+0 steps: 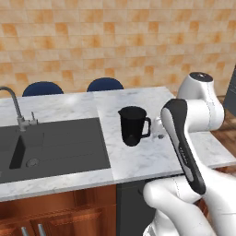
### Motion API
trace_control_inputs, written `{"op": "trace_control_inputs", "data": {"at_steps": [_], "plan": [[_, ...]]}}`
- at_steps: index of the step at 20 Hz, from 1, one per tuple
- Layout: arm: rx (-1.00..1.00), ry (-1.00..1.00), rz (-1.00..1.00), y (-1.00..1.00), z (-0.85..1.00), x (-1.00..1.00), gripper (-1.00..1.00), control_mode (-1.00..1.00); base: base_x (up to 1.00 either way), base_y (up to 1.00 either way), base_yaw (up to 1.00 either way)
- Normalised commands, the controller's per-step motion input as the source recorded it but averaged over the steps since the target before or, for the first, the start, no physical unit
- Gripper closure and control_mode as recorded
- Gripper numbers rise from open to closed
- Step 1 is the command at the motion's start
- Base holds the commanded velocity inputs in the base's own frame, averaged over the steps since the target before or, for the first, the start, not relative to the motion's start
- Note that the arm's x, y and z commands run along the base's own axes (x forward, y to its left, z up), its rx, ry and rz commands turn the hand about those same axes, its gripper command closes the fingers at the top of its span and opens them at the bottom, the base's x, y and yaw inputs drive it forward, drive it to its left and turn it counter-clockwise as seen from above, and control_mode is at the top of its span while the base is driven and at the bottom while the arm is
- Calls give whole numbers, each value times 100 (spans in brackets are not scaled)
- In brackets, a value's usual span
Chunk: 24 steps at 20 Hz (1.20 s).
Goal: Turn on the sink faucet and place the jug under the water for a few seconds to fill it up.
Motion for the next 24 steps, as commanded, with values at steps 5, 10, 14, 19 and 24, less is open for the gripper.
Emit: {"op": "trace_control_inputs", "data": {"at_steps": [5,10,14,19,24], "plan": [[0,0,0,0,0,0,-100,100,-56,0,0],[0,0,0,0,0,0,-100,100,-64,3,0],[0,0,0,0,0,0,-100,100,-57,27,0],[0,0,0,0,0,0,-100,100,-12,73,0],[0,0,0,0,0,0,-100,100,0,100,0]]}}
